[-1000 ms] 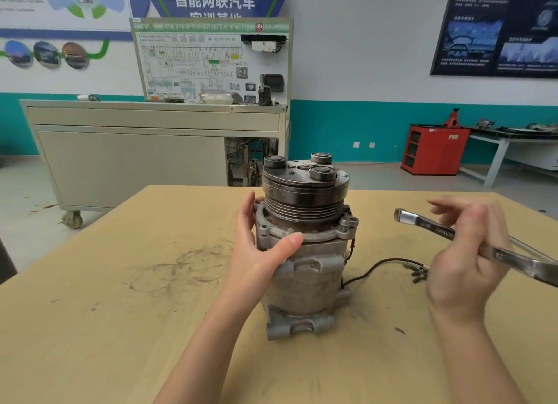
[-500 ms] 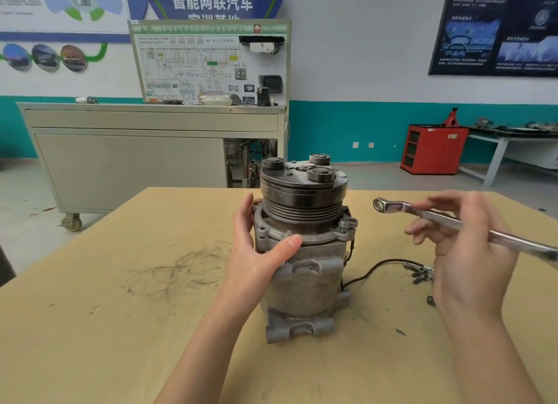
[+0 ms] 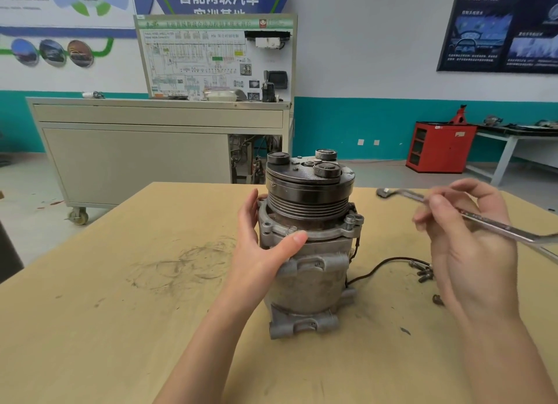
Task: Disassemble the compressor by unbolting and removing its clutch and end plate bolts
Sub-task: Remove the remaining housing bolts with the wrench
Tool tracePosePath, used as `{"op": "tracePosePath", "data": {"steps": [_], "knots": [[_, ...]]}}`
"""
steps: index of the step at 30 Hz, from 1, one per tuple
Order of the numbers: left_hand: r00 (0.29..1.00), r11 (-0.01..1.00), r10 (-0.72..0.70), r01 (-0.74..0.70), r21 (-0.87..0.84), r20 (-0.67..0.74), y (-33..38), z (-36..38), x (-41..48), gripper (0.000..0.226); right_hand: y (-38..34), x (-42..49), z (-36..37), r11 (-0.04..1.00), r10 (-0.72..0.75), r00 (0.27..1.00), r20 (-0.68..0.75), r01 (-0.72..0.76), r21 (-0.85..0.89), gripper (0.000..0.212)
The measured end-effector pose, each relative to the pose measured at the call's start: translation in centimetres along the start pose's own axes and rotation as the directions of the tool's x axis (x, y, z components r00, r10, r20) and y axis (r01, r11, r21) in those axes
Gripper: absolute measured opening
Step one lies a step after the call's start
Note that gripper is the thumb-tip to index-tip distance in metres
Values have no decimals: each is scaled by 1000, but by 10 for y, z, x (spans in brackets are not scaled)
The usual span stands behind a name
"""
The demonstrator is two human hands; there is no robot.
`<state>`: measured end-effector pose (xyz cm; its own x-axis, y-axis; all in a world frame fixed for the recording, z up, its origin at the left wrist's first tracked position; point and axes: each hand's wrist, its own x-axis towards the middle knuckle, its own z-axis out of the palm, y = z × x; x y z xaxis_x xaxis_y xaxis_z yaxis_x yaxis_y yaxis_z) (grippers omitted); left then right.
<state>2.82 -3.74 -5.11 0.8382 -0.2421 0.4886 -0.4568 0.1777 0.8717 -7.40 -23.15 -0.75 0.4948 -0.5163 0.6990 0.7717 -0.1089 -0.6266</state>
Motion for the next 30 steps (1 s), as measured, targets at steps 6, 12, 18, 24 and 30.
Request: {"op": "tracePosePath", "data": {"steps": [6, 12, 18, 24, 30], "knots": [[1000, 1000, -3, 3, 6, -9, -1, 0, 0, 108, -4, -3, 2, 963, -205, 977, -55, 192, -190, 11], [1000, 1000, 11, -11, -17, -6, 0, 2, -1, 104, -9, -9, 13, 913, -373, 927, -36, 360, -193, 40], [1000, 1000, 9, -9, -25, -11, 0, 2, 0, 101, -5, -15, 32, 908, -405, 913, 53, 409, -89, 16], [1000, 1000, 12, -13, -24, -10, -1, 2, 0, 103, -6, -20, 41, 897, -415, 907, 65, 420, -134, 13], [1000, 1000, 10, -10, -12, -6, -2, 1, 1, 98, -7, -23, 41, 898, -407, 913, 33, 406, -170, 11]]}}
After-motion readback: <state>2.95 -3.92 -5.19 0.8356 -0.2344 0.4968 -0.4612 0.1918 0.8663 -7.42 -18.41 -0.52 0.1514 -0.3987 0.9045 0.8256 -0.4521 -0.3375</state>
